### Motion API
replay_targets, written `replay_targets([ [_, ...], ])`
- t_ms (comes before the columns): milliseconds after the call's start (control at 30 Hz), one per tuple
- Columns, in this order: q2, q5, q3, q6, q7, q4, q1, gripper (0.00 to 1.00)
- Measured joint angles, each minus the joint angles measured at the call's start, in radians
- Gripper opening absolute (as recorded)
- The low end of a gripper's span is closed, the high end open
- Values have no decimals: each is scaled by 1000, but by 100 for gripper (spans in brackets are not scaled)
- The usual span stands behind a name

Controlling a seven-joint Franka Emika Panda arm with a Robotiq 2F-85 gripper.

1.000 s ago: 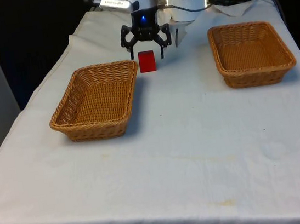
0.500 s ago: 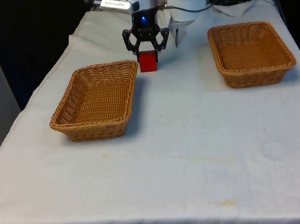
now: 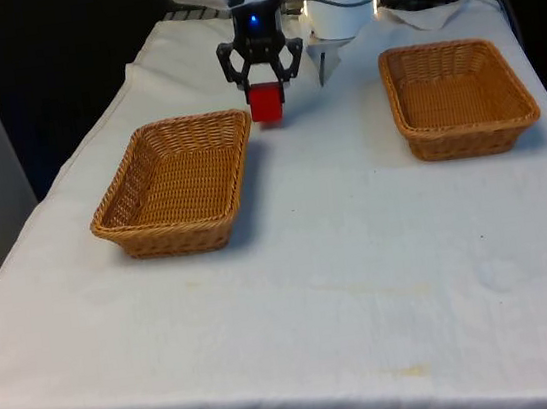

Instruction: Pick up the red cube and place it into the right basket.

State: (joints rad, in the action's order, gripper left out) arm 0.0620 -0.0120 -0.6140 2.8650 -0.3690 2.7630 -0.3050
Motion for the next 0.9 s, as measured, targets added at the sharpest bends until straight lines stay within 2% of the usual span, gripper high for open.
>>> replay_targets([
  [433,-90,21,-41,-78,-5,-18,4,3],
  [900,-161,34,-69,-177,-8,-68,8,3],
])
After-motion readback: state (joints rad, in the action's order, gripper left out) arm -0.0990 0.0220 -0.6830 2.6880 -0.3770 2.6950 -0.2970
